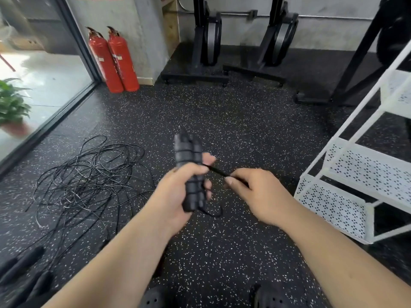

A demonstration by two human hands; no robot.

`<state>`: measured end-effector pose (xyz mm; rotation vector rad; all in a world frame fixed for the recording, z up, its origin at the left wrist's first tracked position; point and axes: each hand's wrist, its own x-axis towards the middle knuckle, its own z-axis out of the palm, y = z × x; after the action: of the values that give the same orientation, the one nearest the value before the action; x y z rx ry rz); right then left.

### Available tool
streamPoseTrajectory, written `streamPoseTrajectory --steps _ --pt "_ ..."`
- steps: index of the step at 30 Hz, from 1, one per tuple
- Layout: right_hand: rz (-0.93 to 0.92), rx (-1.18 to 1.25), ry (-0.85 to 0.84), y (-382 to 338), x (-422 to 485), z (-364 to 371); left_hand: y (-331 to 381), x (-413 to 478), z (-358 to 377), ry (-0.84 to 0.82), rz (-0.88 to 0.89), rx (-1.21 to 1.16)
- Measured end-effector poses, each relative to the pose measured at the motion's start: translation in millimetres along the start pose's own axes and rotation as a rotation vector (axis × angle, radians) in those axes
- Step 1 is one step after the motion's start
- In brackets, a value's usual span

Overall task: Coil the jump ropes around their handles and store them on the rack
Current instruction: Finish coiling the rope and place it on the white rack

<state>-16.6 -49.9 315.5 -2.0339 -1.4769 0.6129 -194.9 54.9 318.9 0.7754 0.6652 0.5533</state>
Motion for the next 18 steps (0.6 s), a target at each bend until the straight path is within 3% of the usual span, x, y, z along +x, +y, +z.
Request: streamPoseTrajectory --steps 4,11,18 --pt "0.0 0.021 0.019 4 -1 -3 13 6 -13 0.159 0.058 -0.116" --pt "-0.022 -0.045 0.042 -3 -1 13 -19 -13 11 -0.126 -0.106 0.104" --pt "0.032 -0.025 -0.094 3 -3 -3 21 11 -20 0.27 0.026 -0.083"
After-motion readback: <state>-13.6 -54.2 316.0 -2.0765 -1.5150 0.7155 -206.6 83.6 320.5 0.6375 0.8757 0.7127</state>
